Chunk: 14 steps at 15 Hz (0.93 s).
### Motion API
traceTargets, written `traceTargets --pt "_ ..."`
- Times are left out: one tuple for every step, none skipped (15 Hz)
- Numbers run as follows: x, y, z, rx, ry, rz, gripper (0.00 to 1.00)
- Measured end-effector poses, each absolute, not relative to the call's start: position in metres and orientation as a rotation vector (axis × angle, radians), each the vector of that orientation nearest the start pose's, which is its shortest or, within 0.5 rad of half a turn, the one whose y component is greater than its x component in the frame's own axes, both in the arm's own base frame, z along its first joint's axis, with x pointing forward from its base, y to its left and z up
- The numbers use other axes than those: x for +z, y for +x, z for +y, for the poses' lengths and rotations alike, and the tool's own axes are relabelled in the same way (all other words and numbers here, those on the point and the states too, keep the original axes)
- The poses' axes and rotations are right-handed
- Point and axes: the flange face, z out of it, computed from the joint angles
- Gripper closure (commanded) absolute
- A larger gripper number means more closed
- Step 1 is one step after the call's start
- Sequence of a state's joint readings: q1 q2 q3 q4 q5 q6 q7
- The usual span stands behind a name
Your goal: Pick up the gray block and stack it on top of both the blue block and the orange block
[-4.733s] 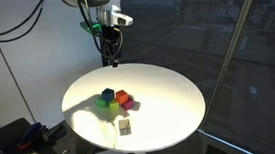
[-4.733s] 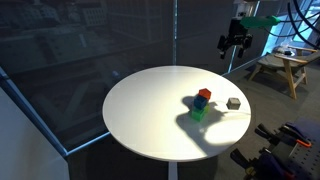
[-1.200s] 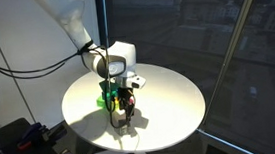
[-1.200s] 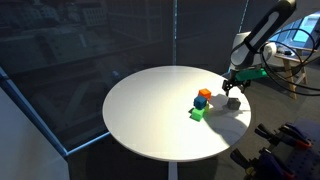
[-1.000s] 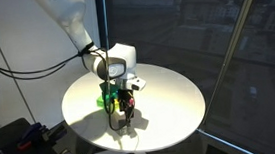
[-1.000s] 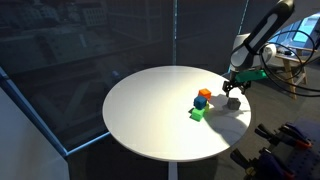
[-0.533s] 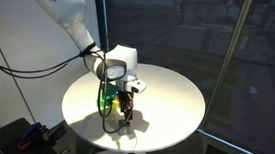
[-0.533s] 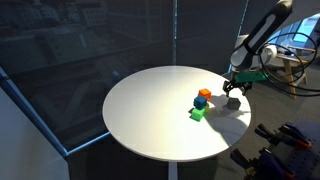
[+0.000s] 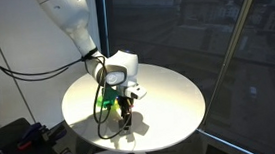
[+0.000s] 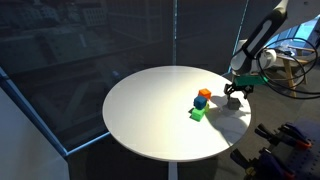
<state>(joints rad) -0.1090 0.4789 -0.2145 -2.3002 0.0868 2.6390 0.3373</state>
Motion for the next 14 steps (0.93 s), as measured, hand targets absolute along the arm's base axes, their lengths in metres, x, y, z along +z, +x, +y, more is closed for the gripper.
traceTargets --pt "0.130 0.476 -0.171 0.207 -2.991 1.141 0.00" --pt "0.126 0.475 -0.172 0.214 -2.990 1.152 0.00" --pt "0.123 0.474 -0.173 0.222 -2.989 1.161 0.00" --pt "0.120 0.473 -0.174 0.229 -2.989 1.166 0.00" --pt "0.118 0.473 -0.174 0.234 -2.989 1.170 0.04" --pt "0.116 0.472 -0.174 0.239 -2.989 1.172 0.27" --pt "0.115 0.472 -0.175 0.241 -2.990 1.173 0.28" --pt "0.114 0.472 -0.175 0.243 -2.990 1.173 0.31" --pt "0.114 0.472 -0.174 0.243 -2.990 1.172 0.39" --pt "0.114 0.472 -0.174 0.243 -2.991 1.172 0.48" --pt "0.114 0.472 -0.174 0.243 -2.991 1.171 0.55" --pt "0.114 0.472 -0.174 0.242 -2.991 1.171 0.64" --pt "0.114 0.472 -0.174 0.242 -2.991 1.170 0.68" --pt "0.115 0.473 -0.174 0.239 -2.992 1.170 0.68"
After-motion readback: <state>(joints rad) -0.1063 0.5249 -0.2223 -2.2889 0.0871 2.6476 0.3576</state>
